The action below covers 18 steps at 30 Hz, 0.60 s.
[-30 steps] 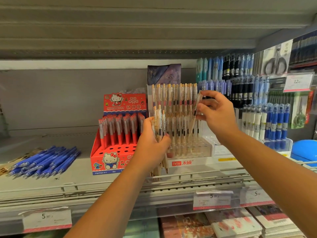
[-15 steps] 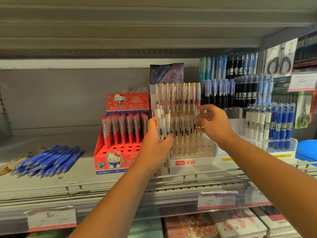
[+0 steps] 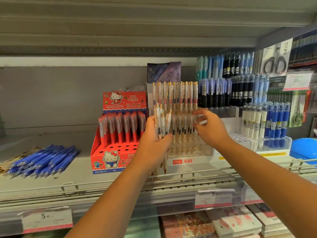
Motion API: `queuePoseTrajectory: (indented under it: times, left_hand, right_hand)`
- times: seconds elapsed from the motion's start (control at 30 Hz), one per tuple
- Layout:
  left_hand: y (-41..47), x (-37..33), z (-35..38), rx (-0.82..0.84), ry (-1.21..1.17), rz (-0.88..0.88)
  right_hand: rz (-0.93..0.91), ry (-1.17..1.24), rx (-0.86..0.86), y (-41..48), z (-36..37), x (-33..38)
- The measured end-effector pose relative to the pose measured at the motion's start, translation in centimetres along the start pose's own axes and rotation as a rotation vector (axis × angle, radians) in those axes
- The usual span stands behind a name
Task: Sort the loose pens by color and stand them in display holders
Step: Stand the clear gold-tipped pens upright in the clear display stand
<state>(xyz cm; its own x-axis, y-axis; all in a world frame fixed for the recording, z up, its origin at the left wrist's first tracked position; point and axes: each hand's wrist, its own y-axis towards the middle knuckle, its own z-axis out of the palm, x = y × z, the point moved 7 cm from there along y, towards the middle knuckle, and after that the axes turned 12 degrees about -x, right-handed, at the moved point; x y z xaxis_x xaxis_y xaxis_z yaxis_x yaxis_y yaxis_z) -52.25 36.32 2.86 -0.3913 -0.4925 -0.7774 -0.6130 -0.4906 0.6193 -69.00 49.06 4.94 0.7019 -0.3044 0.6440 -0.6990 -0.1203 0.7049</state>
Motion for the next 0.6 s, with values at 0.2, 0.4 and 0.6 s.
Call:
queuePoseTrajectory:
  times: [0.2, 0.4, 0.6]
  left_hand:
    - [0.1, -0.1, -0.1, -0.046, 0.010, 0.031]
    - [0.2, -0.3, 0.0, -0.035, -0.032, 0.046]
    - [0.0, -0.3, 0.4, 0.026, -0.074, 0.031]
  right_hand:
    - [-0.069, 0.166, -0.083, -1.0, -1.9, 3.3]
    - [0.073, 0.444, 0.230, -4.4, 1.0, 6.5]
    - [0.169, 0.573, 0.239, -5.1, 1.1, 6.7]
